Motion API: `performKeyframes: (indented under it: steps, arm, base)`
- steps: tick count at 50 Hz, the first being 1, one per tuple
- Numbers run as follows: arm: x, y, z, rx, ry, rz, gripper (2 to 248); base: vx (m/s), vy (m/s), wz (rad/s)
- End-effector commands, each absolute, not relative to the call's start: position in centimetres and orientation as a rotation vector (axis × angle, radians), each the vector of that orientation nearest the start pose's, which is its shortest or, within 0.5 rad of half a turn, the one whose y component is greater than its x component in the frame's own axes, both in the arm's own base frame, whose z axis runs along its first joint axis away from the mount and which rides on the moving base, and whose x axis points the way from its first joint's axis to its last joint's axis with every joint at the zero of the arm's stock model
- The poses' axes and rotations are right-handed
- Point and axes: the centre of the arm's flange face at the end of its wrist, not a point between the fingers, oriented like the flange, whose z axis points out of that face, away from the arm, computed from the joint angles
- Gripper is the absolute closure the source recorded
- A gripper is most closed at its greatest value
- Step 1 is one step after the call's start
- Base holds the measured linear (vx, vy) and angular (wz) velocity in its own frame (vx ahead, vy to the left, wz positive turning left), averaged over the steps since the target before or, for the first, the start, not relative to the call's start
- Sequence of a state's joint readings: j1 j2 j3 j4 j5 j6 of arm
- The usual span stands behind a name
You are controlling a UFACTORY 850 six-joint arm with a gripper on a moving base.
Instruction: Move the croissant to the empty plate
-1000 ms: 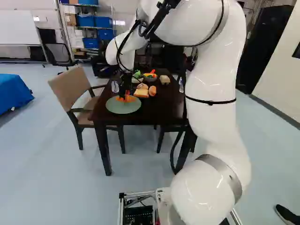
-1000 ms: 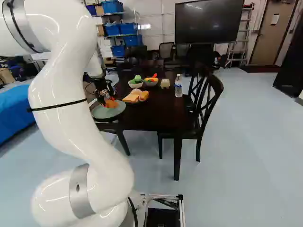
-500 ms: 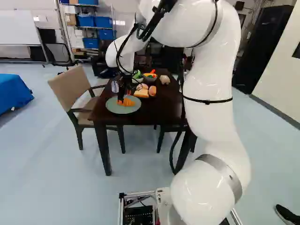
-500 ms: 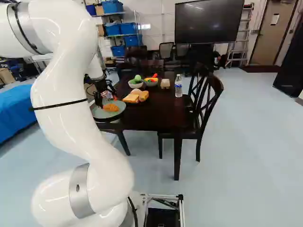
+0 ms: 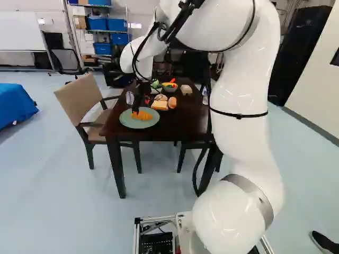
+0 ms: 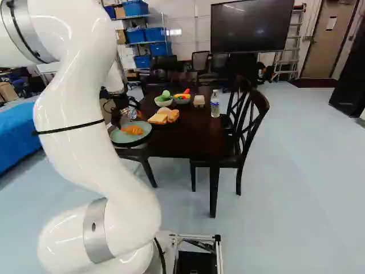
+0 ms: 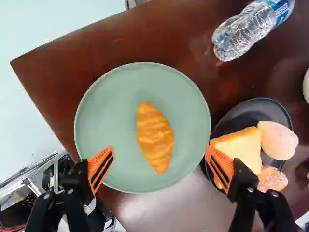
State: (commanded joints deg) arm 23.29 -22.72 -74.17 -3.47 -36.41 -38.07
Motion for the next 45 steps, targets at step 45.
performKeyframes:
  steps: [45]
  arm:
    - [52.6, 14.2, 55.2, -2.833, -1.504, -0.544, 3]
  base:
    - [0.000, 0.000, 0.000]
